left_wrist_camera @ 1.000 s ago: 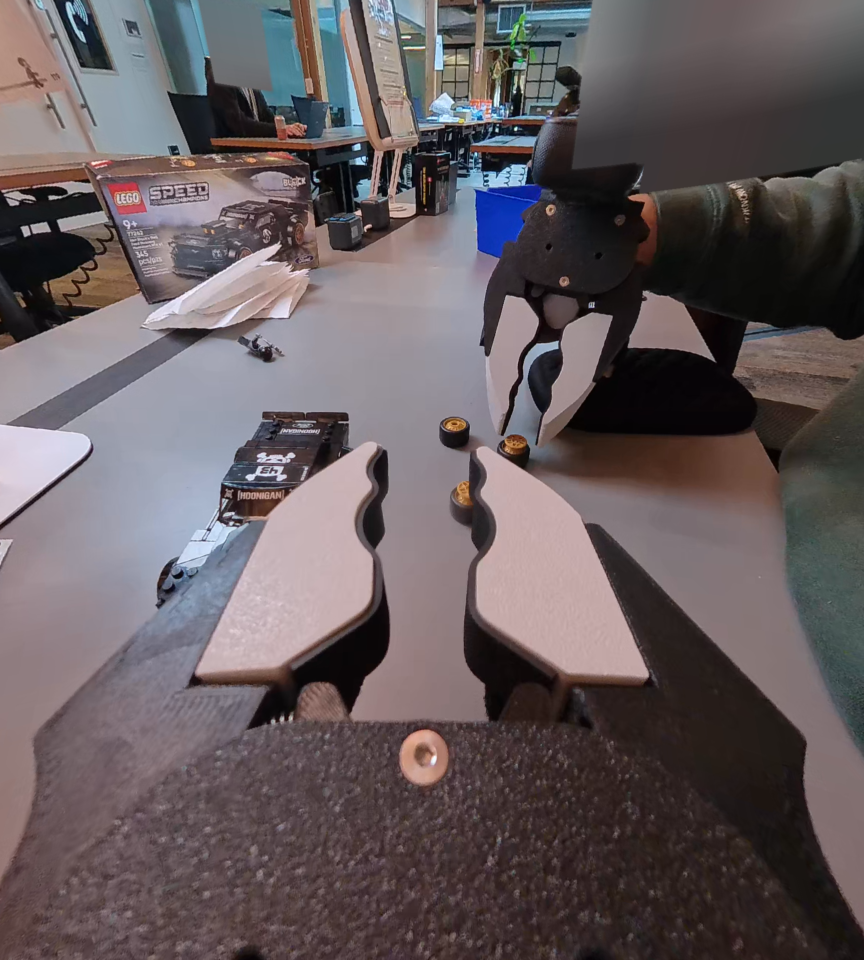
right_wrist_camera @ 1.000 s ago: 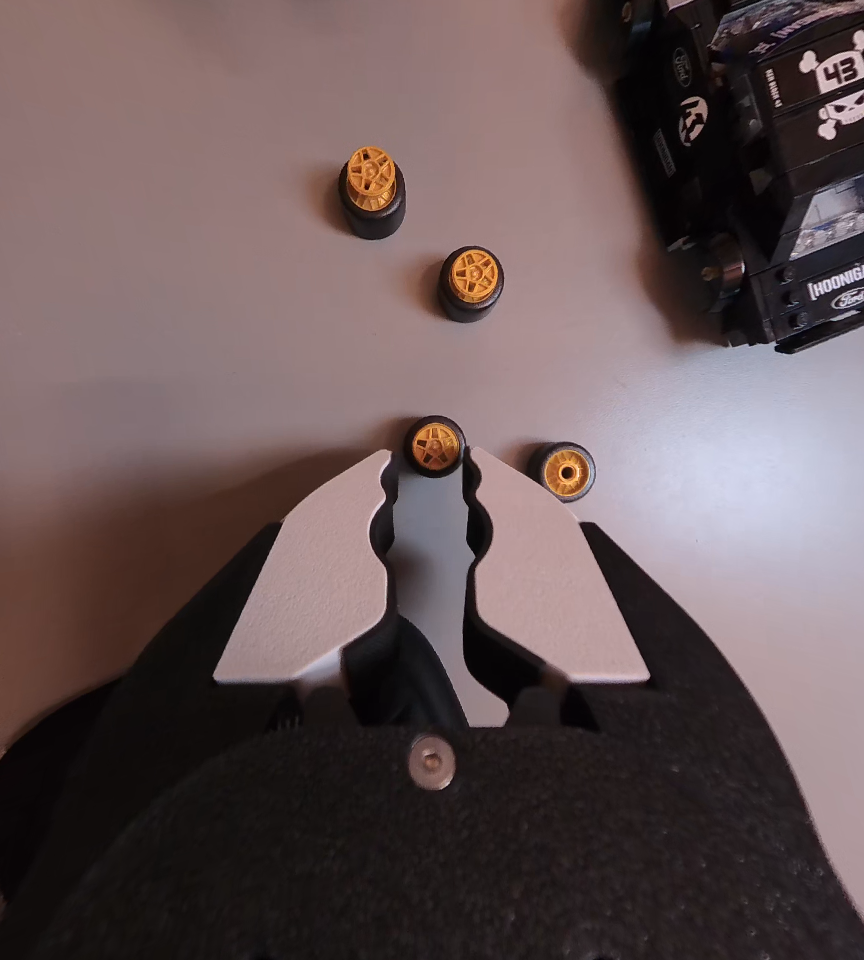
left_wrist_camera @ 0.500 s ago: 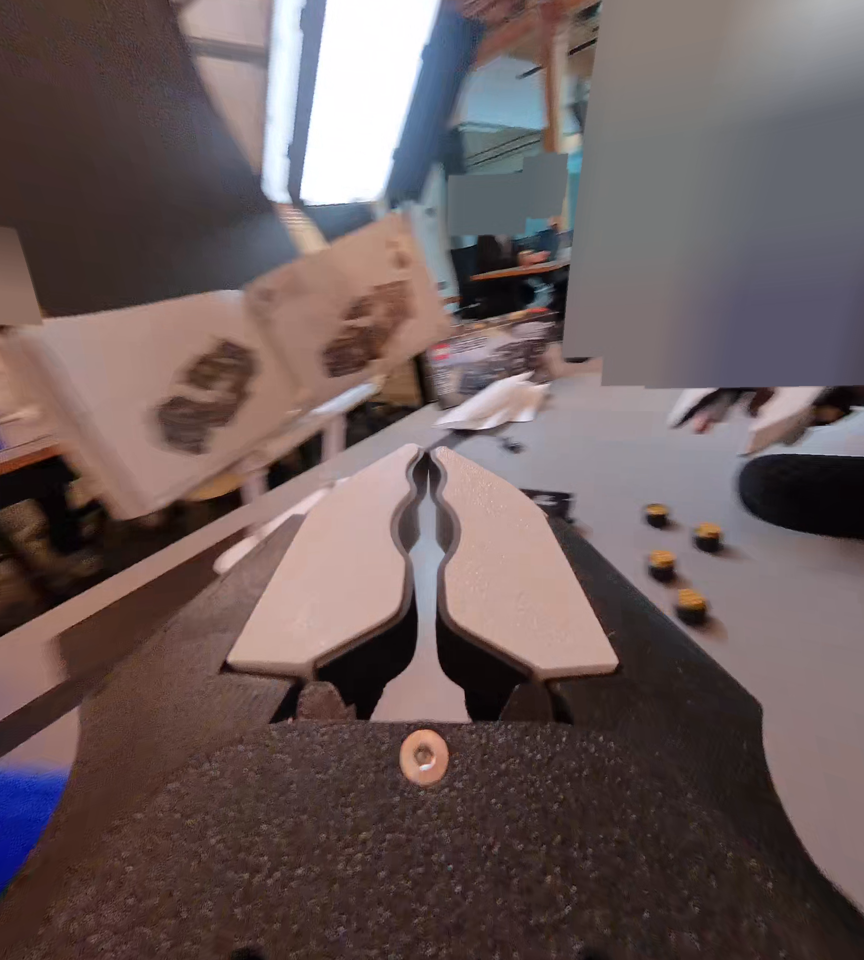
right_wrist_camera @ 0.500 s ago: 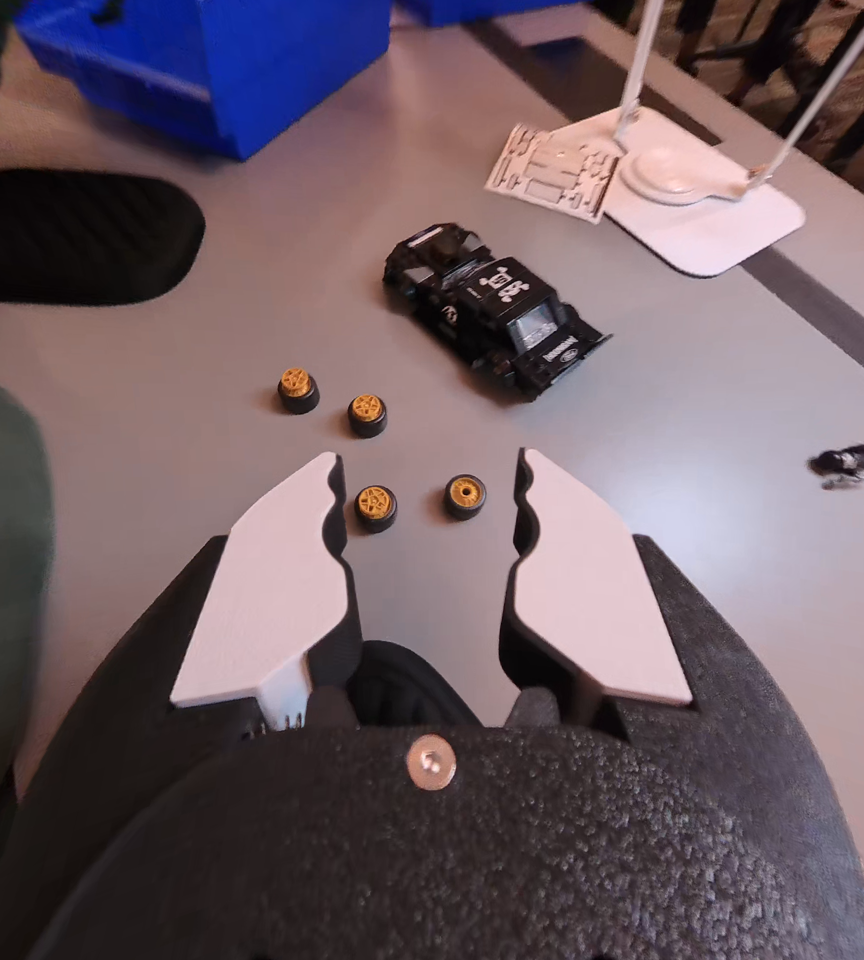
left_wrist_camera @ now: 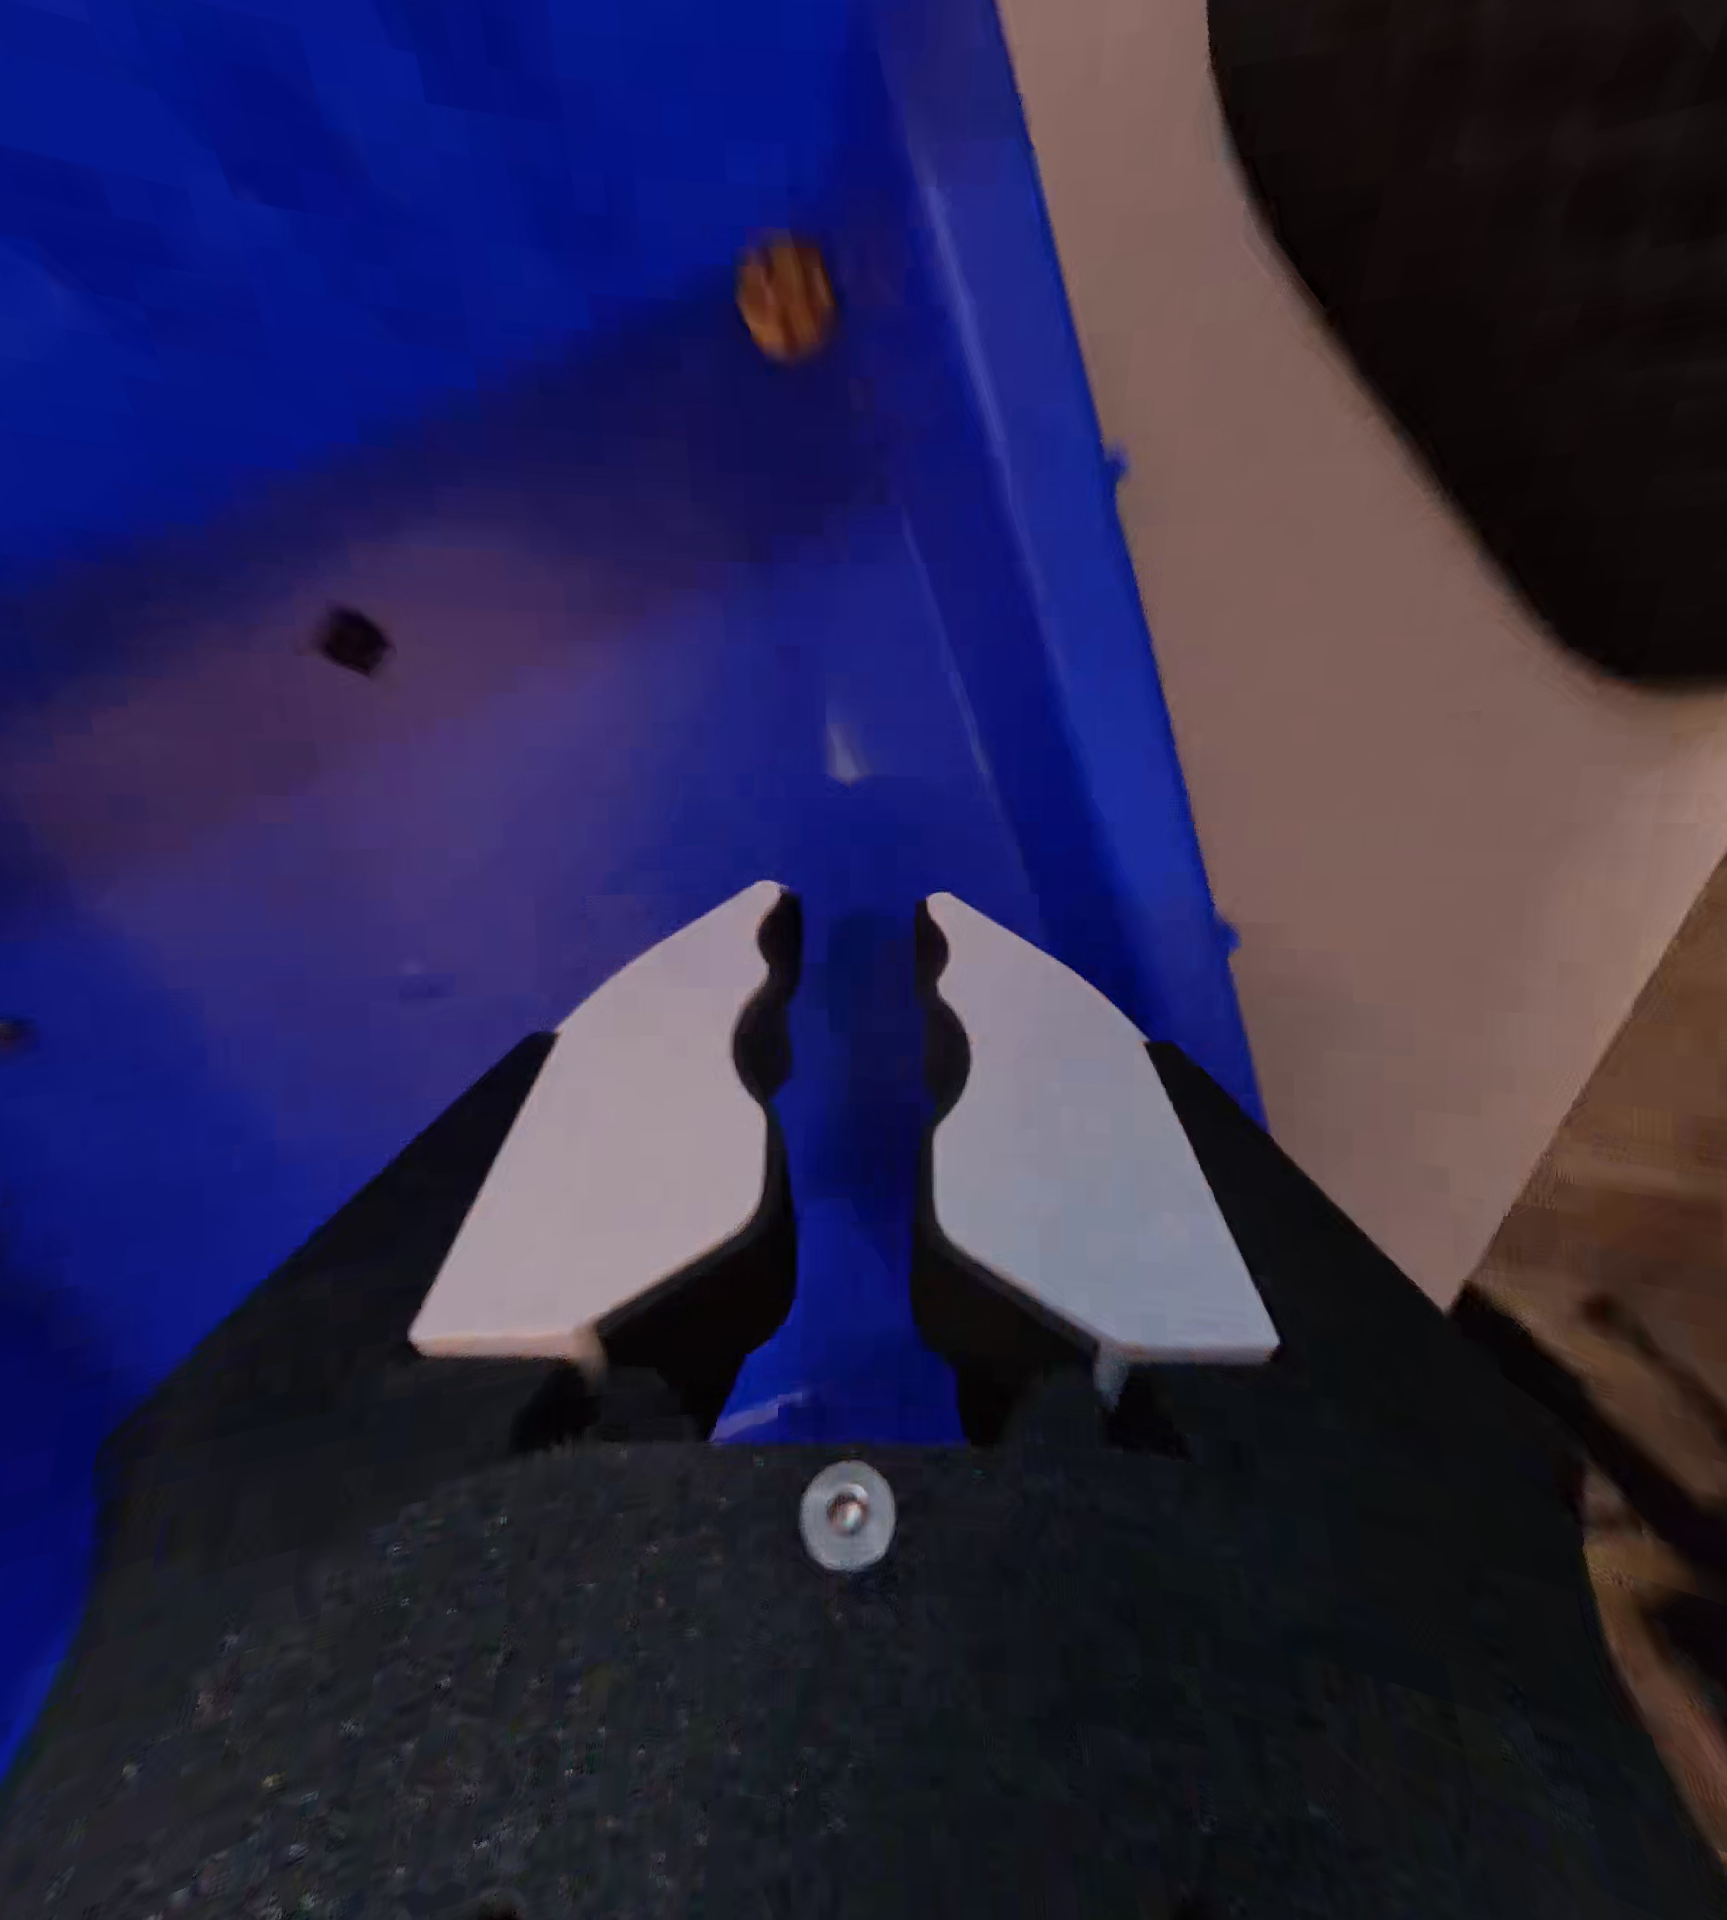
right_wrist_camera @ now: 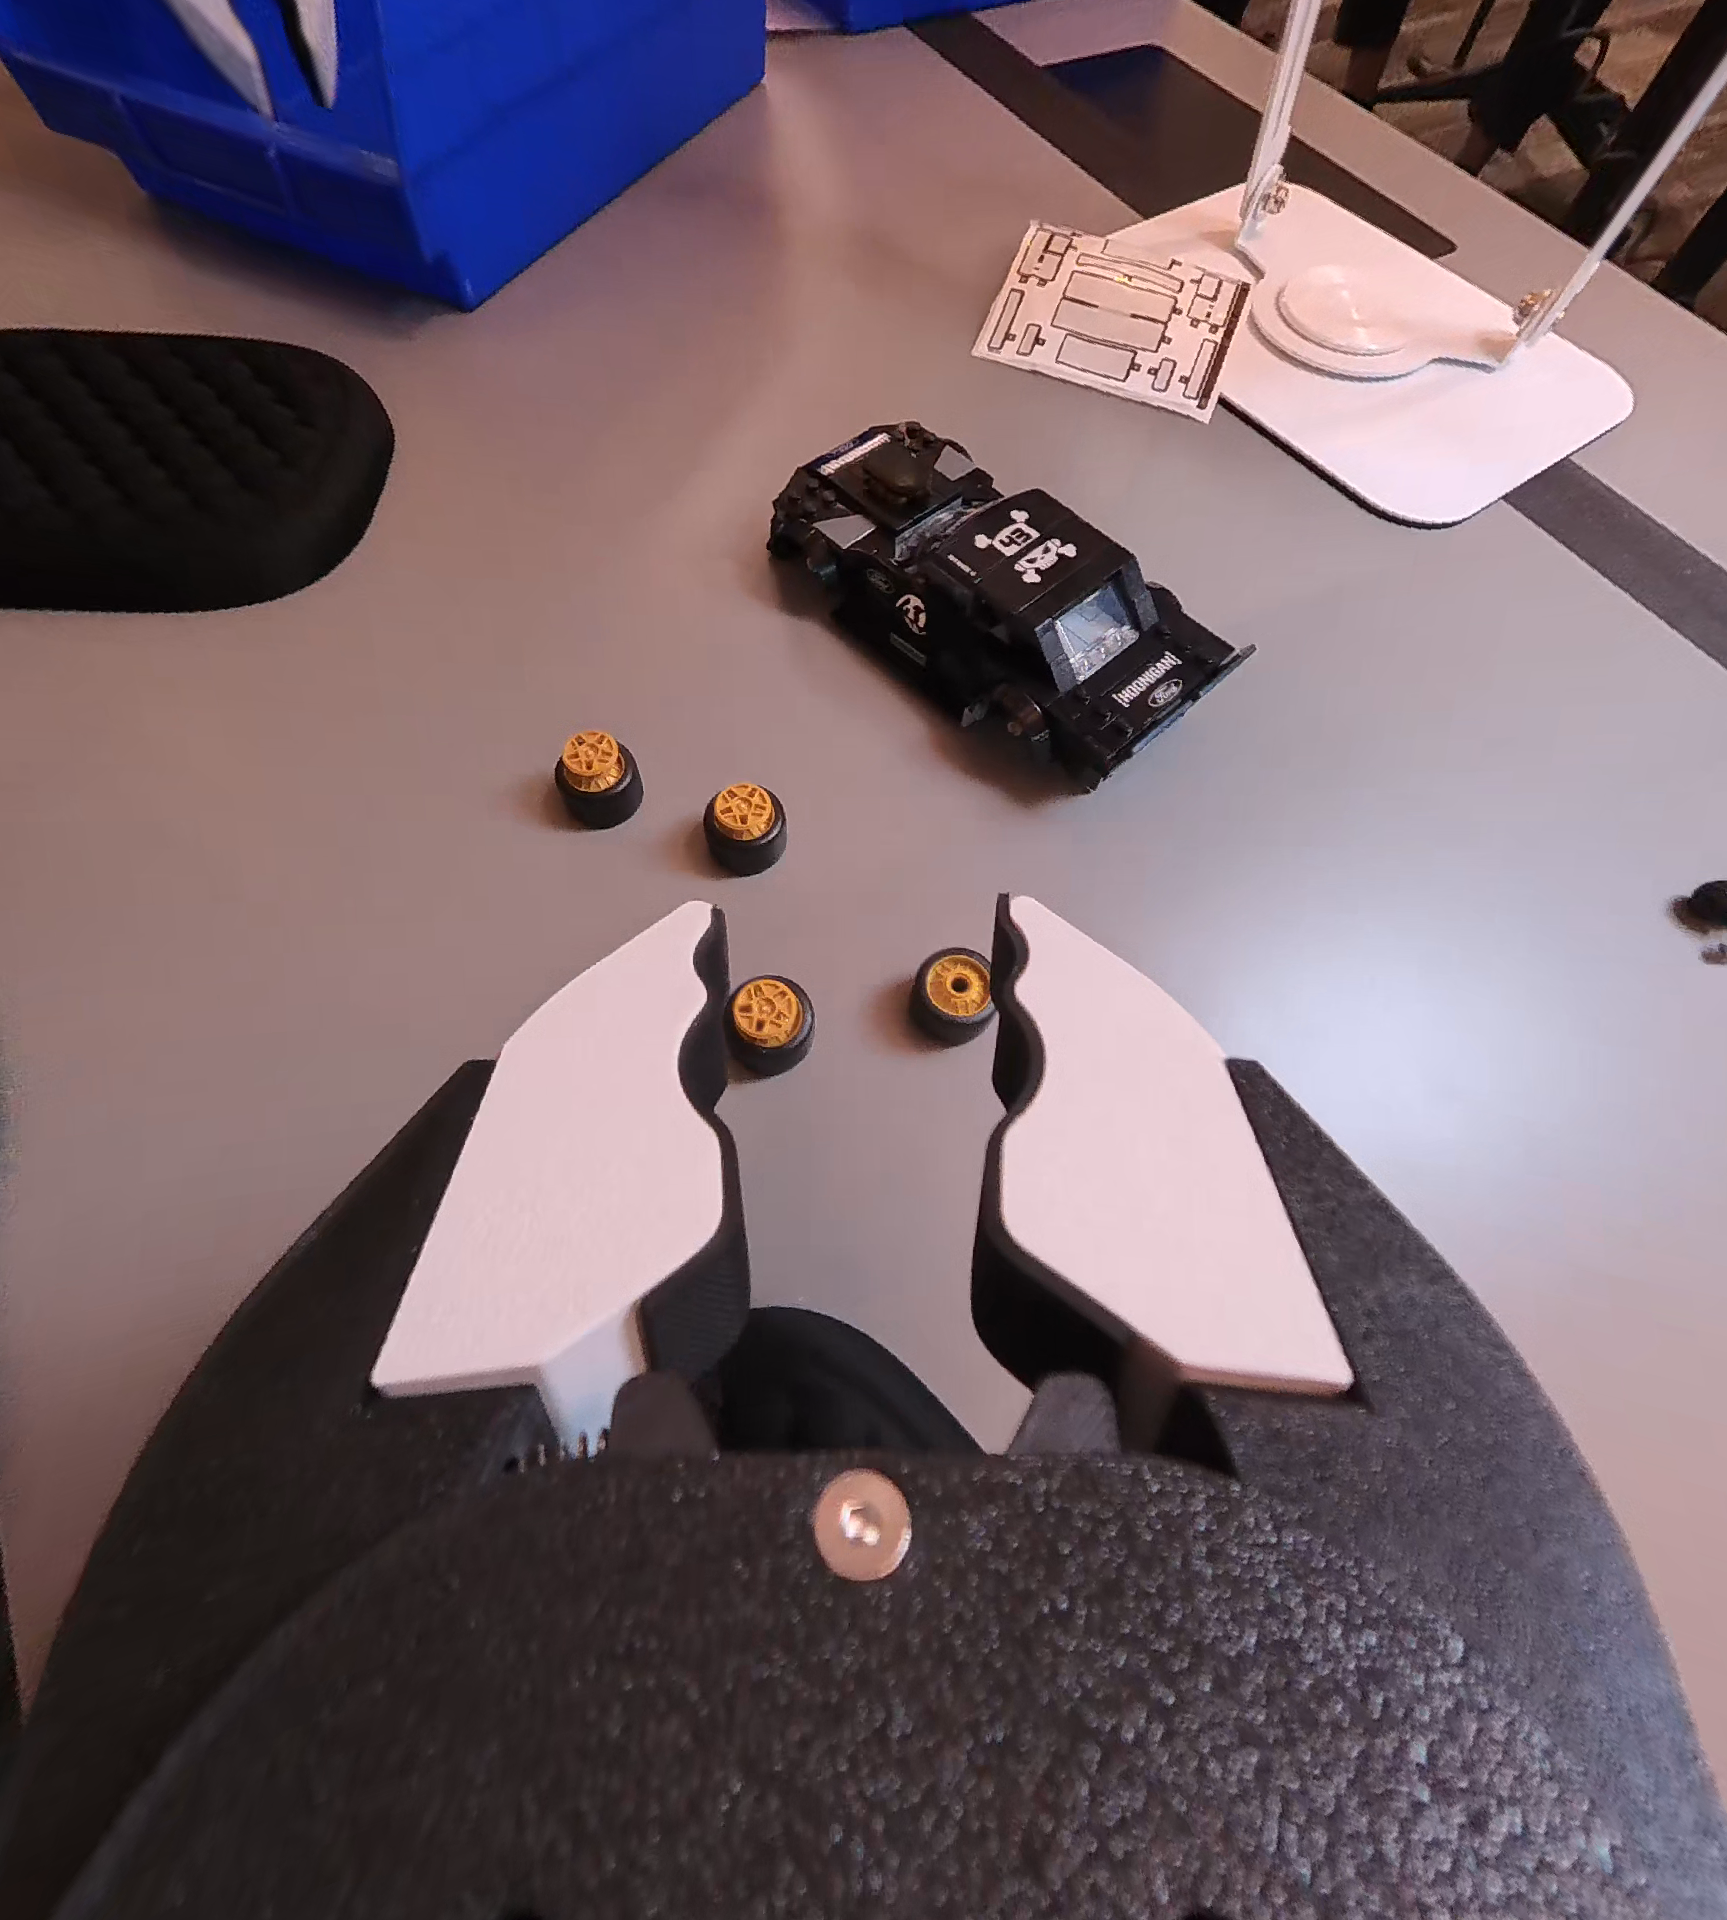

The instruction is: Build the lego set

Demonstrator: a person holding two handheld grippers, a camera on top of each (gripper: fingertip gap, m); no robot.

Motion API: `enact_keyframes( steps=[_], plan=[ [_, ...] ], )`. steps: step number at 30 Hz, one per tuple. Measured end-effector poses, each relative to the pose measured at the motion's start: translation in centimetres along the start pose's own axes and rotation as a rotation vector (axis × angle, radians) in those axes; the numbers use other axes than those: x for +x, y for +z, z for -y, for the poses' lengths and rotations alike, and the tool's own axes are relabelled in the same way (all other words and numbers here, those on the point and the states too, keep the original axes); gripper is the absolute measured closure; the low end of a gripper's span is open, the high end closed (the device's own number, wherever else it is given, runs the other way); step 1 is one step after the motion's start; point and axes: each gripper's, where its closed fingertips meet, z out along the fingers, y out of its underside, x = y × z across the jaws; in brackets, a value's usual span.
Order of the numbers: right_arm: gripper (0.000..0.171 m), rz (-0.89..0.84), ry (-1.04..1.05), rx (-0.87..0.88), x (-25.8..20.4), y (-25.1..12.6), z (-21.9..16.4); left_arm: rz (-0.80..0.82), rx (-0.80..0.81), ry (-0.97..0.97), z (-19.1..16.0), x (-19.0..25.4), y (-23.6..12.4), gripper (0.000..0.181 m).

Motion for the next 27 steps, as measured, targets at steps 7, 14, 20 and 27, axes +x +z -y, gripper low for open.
enact_keyframes(
  steps=[7,14,20,27],
  plan=[
    [0.123,-0.042,0.038,-0.029,0.6,-0.3,-0.7,0.000,-0.176,0.193,-1.4,0.8,2.6,0.136],
    [0.123,-0.041,0.059,-0.032,0.9,0.5,-0.9,0.116,0.025,0.313,4.4,-1.1,3.5,0.139],
    [0.123,-0.036,0.059,-0.033,0.9,1.0,-1.0,0.108,0.146,0.331,8.5,-2.2,4.2,0.147],
    [0.125,-0.051,0.090,-0.031,1.3,0.8,-1.7,0.071,0.237,0.289,10.0,-2.1,4.7,0.180]
  ],
)
